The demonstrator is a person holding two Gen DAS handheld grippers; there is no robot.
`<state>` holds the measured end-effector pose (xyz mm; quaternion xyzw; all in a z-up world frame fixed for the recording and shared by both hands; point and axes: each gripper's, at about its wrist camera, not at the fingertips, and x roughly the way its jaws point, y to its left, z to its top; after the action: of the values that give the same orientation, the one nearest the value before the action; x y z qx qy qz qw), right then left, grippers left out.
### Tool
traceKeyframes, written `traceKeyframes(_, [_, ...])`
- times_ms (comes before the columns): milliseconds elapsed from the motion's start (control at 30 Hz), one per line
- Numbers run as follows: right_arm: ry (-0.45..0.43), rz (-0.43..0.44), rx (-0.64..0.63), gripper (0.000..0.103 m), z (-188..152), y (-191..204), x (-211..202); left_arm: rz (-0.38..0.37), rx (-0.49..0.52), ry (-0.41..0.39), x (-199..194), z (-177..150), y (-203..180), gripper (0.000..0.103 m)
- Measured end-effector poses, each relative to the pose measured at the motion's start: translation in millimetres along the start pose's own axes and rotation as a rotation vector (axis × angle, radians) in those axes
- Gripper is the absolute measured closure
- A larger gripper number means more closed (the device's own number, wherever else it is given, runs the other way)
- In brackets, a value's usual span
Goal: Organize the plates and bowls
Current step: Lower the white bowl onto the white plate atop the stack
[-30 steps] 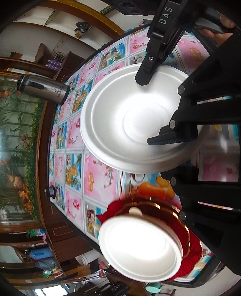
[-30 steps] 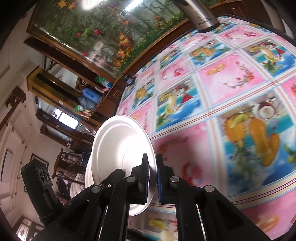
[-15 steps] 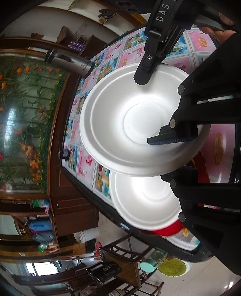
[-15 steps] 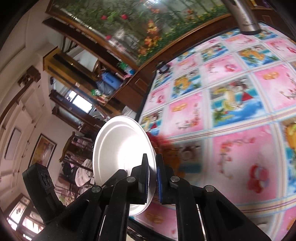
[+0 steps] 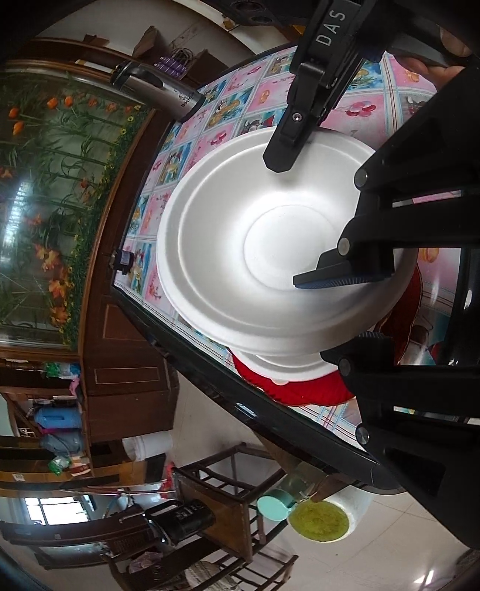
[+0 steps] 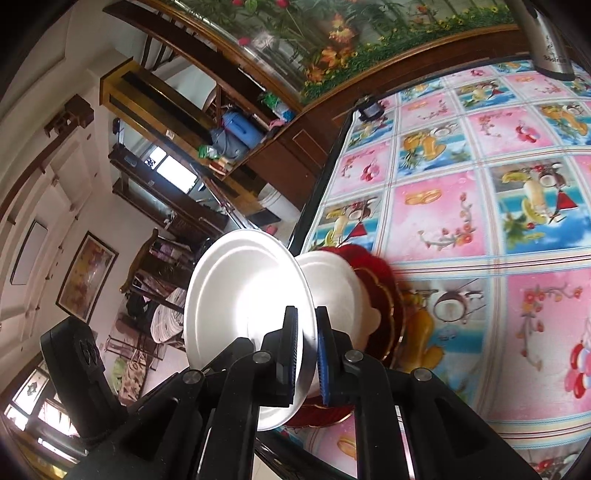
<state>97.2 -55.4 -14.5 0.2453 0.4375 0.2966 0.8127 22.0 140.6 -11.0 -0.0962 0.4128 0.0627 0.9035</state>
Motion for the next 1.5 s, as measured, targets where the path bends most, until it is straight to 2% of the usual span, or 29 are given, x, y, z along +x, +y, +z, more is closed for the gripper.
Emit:
traceKeyframes(233, [0.038, -0.021, 0.002, 0.092, -3, 3, 20, -0.021, -0.030, 0.074, 16, 0, 13, 0.086])
traceKeyframes(533, [0.059, -0.044, 0.002, 0.092, -7, -2, 33, -0.031, -0.035, 0.120, 26, -2, 19, 0.086])
traceKeyframes(1133, [0.071, -0.074, 0.001, 0.092, -10, -8, 46, -0.031, -0.035, 0.143, 35, -1, 23, 0.086])
traceKeyframes(1500, [0.059, -0.087, 0.000, 0.092, -7, -10, 49, 0.013, 0.005, 0.140, 43, 7, 18, 0.085])
